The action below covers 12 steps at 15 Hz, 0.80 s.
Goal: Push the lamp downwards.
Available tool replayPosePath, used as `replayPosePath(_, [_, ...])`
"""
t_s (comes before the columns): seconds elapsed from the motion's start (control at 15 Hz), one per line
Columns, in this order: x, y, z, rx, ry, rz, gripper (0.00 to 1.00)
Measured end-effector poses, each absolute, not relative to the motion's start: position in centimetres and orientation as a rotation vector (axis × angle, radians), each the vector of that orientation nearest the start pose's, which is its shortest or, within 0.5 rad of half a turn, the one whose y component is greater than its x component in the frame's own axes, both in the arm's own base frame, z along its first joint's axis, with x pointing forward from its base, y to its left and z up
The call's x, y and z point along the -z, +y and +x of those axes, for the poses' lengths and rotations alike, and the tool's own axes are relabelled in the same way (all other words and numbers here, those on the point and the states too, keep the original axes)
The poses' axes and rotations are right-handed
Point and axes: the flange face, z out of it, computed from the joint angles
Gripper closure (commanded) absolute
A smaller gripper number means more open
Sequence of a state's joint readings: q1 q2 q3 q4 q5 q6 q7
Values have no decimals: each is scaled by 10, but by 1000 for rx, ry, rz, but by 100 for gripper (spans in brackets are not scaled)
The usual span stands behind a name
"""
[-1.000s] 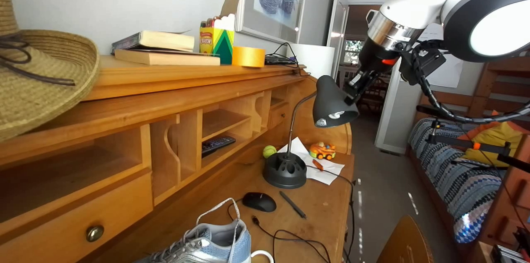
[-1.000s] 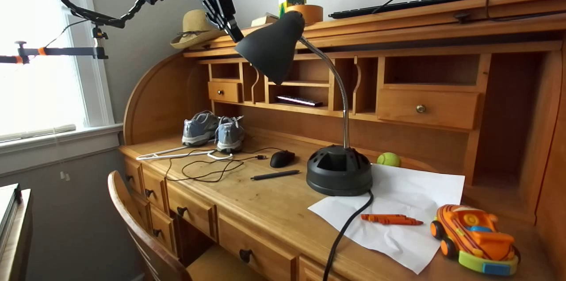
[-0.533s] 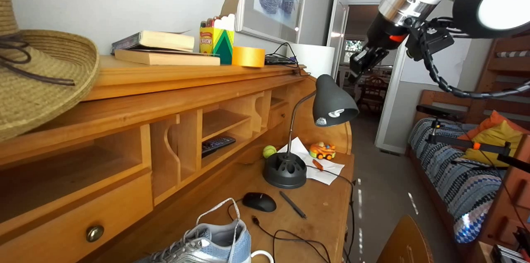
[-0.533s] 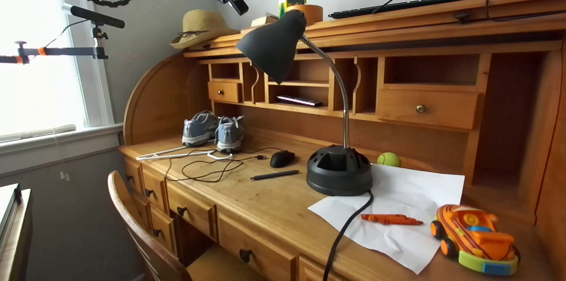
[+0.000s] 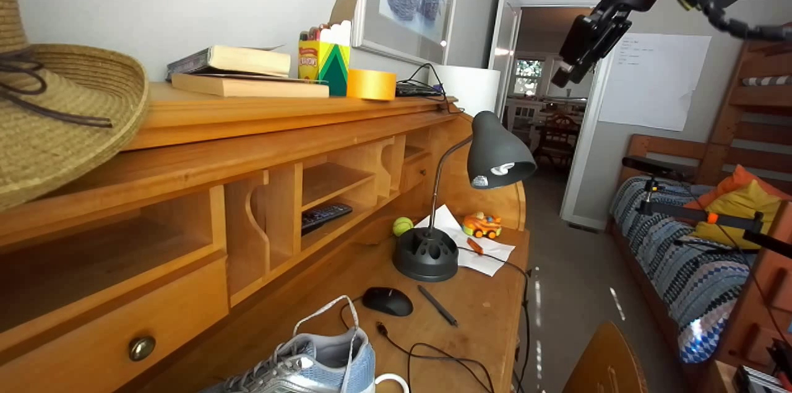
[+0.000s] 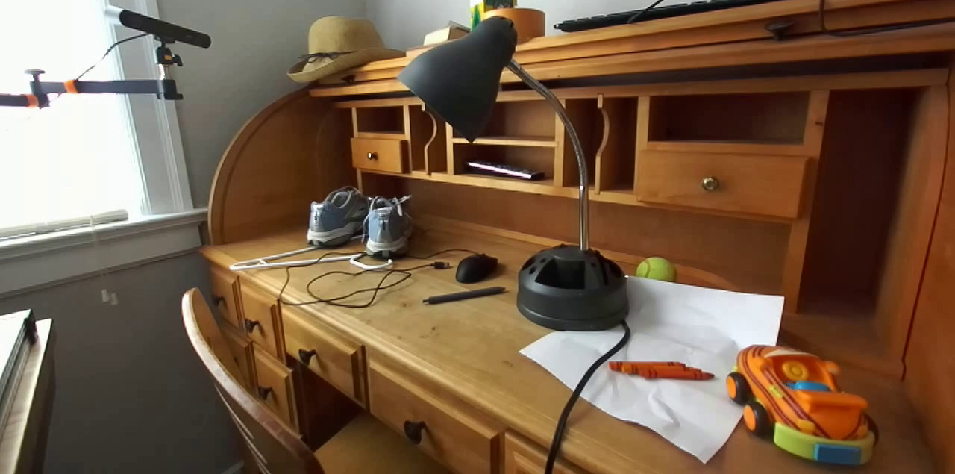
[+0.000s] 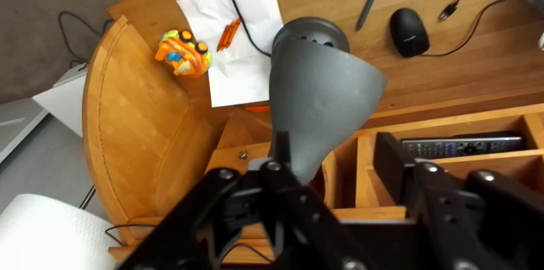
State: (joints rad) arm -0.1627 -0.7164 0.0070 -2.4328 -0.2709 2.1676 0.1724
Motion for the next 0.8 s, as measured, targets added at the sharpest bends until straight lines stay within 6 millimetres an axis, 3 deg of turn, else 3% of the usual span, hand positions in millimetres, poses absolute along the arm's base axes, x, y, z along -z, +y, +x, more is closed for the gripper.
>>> replayPosePath(0.13, [-612,-70,358,679,339,-3246,1])
replayPosePath(0.2, [-618,-71,355,661,324,-3217,0])
replayPosePath(0.47, [-633,-63,351,666,307,-3120,0])
replayPosePath(0.8, [-638,-51,352,669,273,-3056,0])
